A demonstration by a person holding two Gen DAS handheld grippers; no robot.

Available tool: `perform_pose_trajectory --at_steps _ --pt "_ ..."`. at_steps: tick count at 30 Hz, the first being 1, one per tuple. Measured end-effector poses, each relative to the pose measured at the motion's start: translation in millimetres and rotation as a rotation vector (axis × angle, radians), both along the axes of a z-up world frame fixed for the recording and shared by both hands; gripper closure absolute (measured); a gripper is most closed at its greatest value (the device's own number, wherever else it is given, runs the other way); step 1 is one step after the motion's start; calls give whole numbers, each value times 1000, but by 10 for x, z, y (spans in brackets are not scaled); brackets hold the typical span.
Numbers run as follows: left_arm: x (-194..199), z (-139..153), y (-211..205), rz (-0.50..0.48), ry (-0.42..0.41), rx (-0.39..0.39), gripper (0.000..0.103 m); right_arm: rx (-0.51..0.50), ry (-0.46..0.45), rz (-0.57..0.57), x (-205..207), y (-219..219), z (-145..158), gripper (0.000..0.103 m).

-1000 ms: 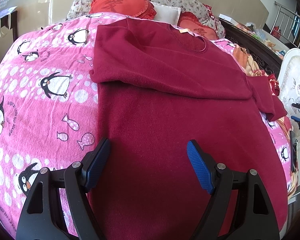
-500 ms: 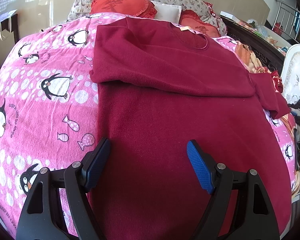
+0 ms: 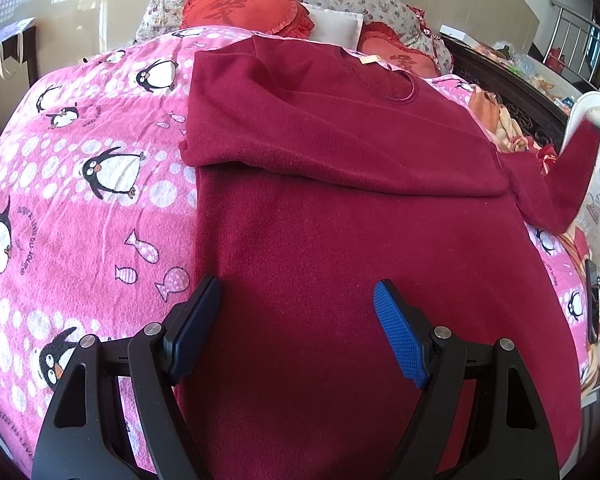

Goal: Fold small clothes

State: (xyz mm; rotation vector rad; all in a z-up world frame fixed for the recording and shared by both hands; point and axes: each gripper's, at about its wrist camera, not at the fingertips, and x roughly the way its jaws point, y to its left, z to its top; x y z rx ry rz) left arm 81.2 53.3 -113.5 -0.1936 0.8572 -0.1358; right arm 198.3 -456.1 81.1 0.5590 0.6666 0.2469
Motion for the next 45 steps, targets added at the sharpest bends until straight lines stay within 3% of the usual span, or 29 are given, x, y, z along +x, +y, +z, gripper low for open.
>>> perform_pose_trajectory --at_steps 4,8,15,21,22,24,25,26,30,34,36,38,40,42,45 --pt "-13 4 2 1 -2 -3 24 12 -98 202 65 1073 356 96" --pt "-39 13 26 2 -10 -24 24 24 -129 394 86 2118 385 96" --pt "-66 20 49 4 -15 -46 24 -17 12 604 215 3638 -420 96" --pt "-63 25 34 8 -16 -40 24 -77 114 618 291 4084 -949 95" --pt "-62 24 28 9 -15 -38 24 -81 120 613 318 4090 -1014 94" --pt "-64 24 27 8 -15 -39 24 -86 127 624 360 4107 -1085 78" --pt "-64 23 27 8 -15 -41 24 -93 131 625 357 4095 -1106 63" --pt "-65 24 26 8 -14 -43 24 -86 130 630 336 4071 -1094 58" --pt "-55 30 39 7 -12 -48 24 -99 83 631 141 3771 -900 58" --pt "-86 233 74 31 -74 -33 24 -246 35 489 -70 3070 -834 58" --pt "-34 451 77 29 -160 -14 24 -309 24 396 -162 2625 -895 62" --pt "152 593 54 12 -170 -4 25 -324 47 326 -198 2224 -1001 74" --pt "426 675 -39 -25 -150 13 30 -372 59 249 -179 1884 -1117 78" --pt "762 555 -115 -28 -73 70 44 -393 67 229 -112 1734 -1152 81" --pt "1052 264 -14 61 38 91 50 -413 59 232 66 1704 -1179 81"
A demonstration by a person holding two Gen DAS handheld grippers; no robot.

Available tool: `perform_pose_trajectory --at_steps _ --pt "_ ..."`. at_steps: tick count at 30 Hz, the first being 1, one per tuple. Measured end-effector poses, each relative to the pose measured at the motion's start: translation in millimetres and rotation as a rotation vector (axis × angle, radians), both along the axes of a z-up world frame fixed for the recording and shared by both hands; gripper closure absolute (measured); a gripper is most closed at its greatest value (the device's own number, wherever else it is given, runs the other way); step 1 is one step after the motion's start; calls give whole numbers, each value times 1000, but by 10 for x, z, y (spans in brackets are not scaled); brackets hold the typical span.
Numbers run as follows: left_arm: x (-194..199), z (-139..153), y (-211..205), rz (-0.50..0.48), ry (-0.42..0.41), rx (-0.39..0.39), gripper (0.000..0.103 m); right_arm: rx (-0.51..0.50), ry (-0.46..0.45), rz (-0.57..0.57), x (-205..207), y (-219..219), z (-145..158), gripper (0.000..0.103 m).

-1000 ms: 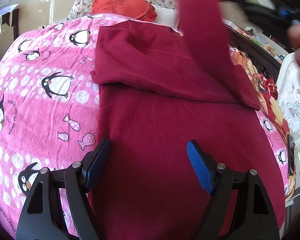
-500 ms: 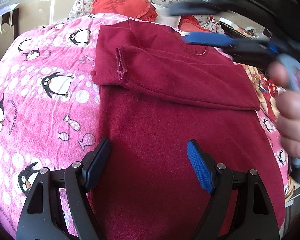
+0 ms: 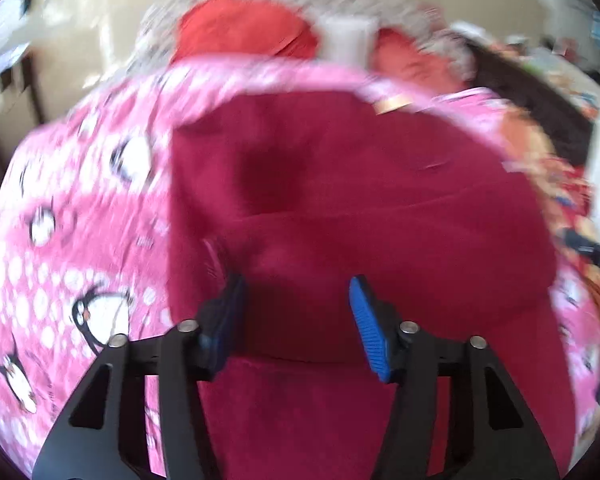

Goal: Fold small clothes

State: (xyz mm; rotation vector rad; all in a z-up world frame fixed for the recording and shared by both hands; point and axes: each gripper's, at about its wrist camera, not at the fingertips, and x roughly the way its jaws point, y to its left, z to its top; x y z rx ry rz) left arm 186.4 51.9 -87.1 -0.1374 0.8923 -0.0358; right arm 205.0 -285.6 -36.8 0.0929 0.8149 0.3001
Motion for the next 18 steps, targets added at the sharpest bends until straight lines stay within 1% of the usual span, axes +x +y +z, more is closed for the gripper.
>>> perform_pose_trajectory --at_steps 1,2,4,5,6,7,8,9,11,12,13,14,15,17,18 --pt "58 -102 61 23 29 -34 51 -1 -4 7 83 9 -17 81" --pt "61 -140 83 34 13 -50 51 -1 -5 13 148 20 -29 81" --pt "15 -162 4 34 -26 -2 51 -6 -10 38 315 66 -75 81" --pt "-18 -187 -50 27 -51 33 50 -7 5 49 412 91 -126 81" --pt "-33 -194 -68 28 -61 45 50 -17 20 44 456 101 -156 81" --pt "-27 -205 -50 30 -61 37 50 -45 71 28 569 106 -286 81" --pt "-15 -216 -28 29 -60 18 50 -61 101 32 618 121 -375 81" --pt "-8 -222 -6 28 -60 1 50 -76 87 43 628 119 -440 80" --pt "-8 -235 46 21 -60 -20 48 -63 90 29 621 105 -466 79" --pt "0 -236 50 13 -60 -27 44 -47 110 18 636 93 -458 76" --pt "-13 -241 27 2 -59 -29 42 -40 134 19 655 86 -448 75" --pt "-6 -232 11 -8 -56 -27 36 -44 149 20 667 87 -423 75" --pt "3 -207 -18 -29 -44 -10 35 -67 164 5 658 98 -324 75" --pt "-11 -113 -46 -40 -19 19 35 -54 121 -9 516 148 -125 75" --pt "-66 -39 -38 -24 -30 10 35 -38 75 11 405 205 0 75"
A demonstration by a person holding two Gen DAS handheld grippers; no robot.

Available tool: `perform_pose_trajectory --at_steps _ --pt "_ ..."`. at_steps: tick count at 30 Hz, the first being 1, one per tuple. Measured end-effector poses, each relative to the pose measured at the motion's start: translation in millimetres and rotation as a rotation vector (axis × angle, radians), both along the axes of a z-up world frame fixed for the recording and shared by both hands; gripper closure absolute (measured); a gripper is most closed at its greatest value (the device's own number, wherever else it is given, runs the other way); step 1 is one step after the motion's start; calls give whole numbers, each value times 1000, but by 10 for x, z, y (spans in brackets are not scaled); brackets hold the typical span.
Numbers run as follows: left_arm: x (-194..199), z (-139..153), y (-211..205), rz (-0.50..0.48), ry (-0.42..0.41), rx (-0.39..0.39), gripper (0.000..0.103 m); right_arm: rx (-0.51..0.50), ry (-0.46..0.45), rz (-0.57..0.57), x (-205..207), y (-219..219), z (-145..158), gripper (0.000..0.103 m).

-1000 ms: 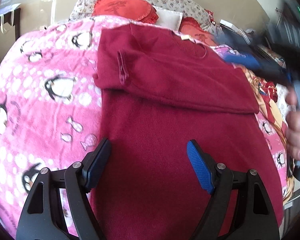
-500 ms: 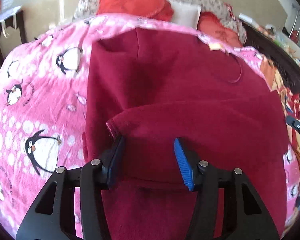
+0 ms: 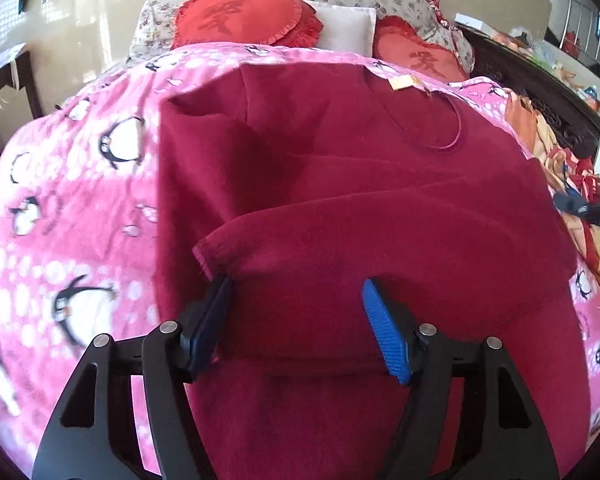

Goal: Fold small clothes

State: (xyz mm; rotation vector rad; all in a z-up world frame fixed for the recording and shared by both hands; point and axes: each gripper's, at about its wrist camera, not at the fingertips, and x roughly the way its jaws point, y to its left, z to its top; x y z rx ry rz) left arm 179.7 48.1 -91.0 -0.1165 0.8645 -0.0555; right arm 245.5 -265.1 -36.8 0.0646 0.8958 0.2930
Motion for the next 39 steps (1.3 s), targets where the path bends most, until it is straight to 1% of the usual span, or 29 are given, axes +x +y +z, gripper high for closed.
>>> perform_pose_trajectory --at_steps 1,2,3,4,5,6,7,8,9,10,12,13,14,15,17,20,21,22,24,25,26,28,31,32,33,35,39 --pt "-69 58 26 9 -23 -30 35 16 -56 36 -152 93 115 75" --pt "-105 81 33 8 -39 -55 32 19 -71 50 -218 140 134 75" --pt "-102 43 27 2 -26 -60 29 11 -62 62 -288 246 95 75" --pt "-46 -46 12 1 24 -42 26 -6 -20 68 -291 319 -18 75" --pt "15 -128 0 4 69 -16 25 -23 18 66 -275 370 -121 75" --pt "34 -149 -4 -1 68 0 25 -57 87 55 -242 413 -309 75" --pt "53 -122 -20 -3 72 5 25 -75 126 43 -227 432 -465 75" --pt "67 -82 -23 -4 88 4 25 -55 85 27 -261 411 -455 74" --pt "33 -7 -6 -8 83 -11 25 -28 75 0 -287 376 -407 74" --pt "-17 56 8 -10 61 -23 25 -13 75 -19 -312 353 -363 74" --pt "-230 199 55 -19 8 -44 25 18 47 -50 -461 286 -232 74" --pt "-374 248 79 -30 -10 -59 25 53 22 -52 -592 242 -127 73" --pt "-566 276 111 -47 -17 -83 25 77 8 -42 -706 210 -62 70" --pt "-719 273 144 -57 -10 -101 25 77 4 -20 -897 174 19 68" --pt "-1044 218 212 -62 5 -121 25 64 17 14 -1178 156 99 68" --pt "-1585 91 359 -83 34 -196 25 41 8 61 -1748 107 140 68" --pt "-1798 31 412 -86 41 -201 25 23 0 76 -1958 74 129 67" --pt "-1982 -7 418 -82 46 -185 25 5 -9 97 -2188 39 135 67" --pt "-2247 -72 448 -79 55 -149 25 -24 -16 117 -2521 -49 66 63" --pt "-2413 -117 478 -73 65 -119 25 -36 -16 125 -2697 -73 25 62" --pt "-2510 -140 507 -65 68 -104 25 -43 -9 136 -2786 -83 -19 62" --pt "-2642 -194 546 -70 71 -103 25 -63 12 137 -3009 -108 -110 62" --pt "-2696 -239 534 -85 63 -116 23 -45 -2 85 -3186 -219 -208 62" --pt "-2668 -244 521 -87 65 -141 19 -31 0 64 -3211 -261 -238 62" --pt "-2674 -253 534 -91 65 -182 18 -10 13 35 -3228 -322 -280 62" --pt "-2622 -277 574 -102 69 -340 18 17 33 10 -3219 -364 -299 62" --pt "-2469 -302 662 -109 80 -518 17 24 30 11 -3263 -365 -276 62"
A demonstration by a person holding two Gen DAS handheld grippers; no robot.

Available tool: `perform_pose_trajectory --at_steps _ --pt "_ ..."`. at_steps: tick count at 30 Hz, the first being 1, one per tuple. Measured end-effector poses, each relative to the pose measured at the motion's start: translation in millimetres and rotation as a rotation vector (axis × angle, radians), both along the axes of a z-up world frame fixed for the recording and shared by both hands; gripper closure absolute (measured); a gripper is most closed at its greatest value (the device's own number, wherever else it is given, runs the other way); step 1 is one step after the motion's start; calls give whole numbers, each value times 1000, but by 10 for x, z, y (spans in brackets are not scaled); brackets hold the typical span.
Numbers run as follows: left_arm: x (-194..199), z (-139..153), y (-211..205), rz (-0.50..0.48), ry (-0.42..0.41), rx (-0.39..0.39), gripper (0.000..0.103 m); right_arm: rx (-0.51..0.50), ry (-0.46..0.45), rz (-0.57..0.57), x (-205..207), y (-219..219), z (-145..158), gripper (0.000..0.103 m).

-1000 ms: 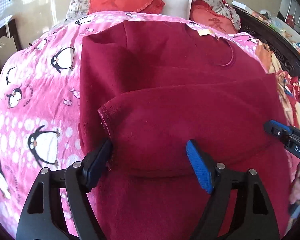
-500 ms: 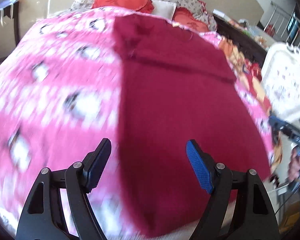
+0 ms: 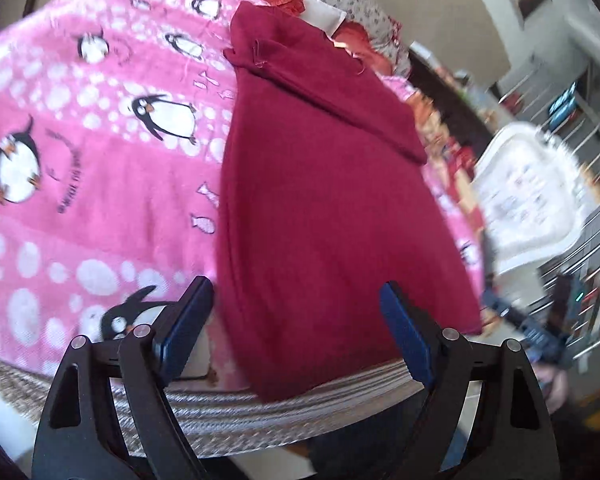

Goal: Fold small clothes

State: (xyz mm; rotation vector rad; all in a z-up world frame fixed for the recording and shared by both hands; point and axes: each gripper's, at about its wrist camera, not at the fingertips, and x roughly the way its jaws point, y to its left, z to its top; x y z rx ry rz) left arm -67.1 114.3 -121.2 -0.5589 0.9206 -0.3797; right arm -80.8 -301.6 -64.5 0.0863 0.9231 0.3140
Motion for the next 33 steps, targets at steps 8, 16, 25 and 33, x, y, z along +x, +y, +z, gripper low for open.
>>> perform_pose_trajectory --at_steps 8,16,25,33 --pt "-59 12 -43 -95 78 -199 18 -2 -57 29 -100 45 113 62" --pt "41 105 -117 -24 51 -75 33 68 1 -9 -192 -135 9 62" --pt "-65 -51 4 47 71 -85 78 310 130 -70 -137 -274 -368 62" --pt "-88 -63 -9 48 58 -61 78 579 136 -70 -155 -412 -348 62"
